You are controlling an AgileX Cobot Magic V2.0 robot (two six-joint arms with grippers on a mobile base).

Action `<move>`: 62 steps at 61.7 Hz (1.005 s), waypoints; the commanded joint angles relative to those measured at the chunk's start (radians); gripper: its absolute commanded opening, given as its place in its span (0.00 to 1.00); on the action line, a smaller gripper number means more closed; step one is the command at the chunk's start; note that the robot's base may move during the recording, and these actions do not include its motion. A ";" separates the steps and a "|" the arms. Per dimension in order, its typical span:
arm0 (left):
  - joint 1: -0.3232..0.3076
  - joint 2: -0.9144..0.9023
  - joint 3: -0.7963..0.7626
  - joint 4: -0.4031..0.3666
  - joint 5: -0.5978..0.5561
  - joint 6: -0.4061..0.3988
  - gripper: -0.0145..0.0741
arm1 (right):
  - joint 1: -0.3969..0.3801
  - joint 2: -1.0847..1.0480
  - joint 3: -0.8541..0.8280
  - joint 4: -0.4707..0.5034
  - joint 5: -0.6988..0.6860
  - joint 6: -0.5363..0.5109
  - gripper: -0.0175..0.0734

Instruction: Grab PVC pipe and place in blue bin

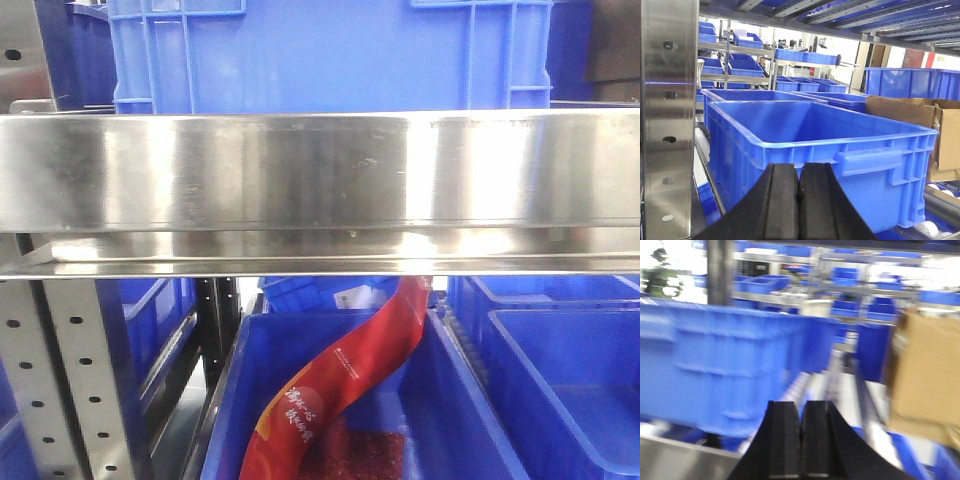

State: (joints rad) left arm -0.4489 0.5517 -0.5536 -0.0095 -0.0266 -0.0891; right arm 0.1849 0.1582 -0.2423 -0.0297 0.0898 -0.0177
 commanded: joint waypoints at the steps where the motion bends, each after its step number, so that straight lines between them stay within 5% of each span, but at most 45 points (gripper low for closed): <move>1: -0.004 -0.007 0.003 -0.006 -0.016 0.003 0.04 | -0.049 -0.058 0.062 0.008 -0.014 -0.018 0.01; 20: -0.004 -0.007 0.003 -0.006 -0.014 0.003 0.04 | -0.084 -0.158 0.242 0.059 -0.069 -0.018 0.01; 62: -0.004 -0.007 0.003 -0.006 -0.017 0.003 0.04 | -0.085 -0.158 0.242 0.059 -0.098 -0.018 0.01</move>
State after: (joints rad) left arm -0.4489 0.5494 -0.5536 -0.0095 -0.0266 -0.0891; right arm 0.1056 0.0061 0.0000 0.0254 0.0000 -0.0304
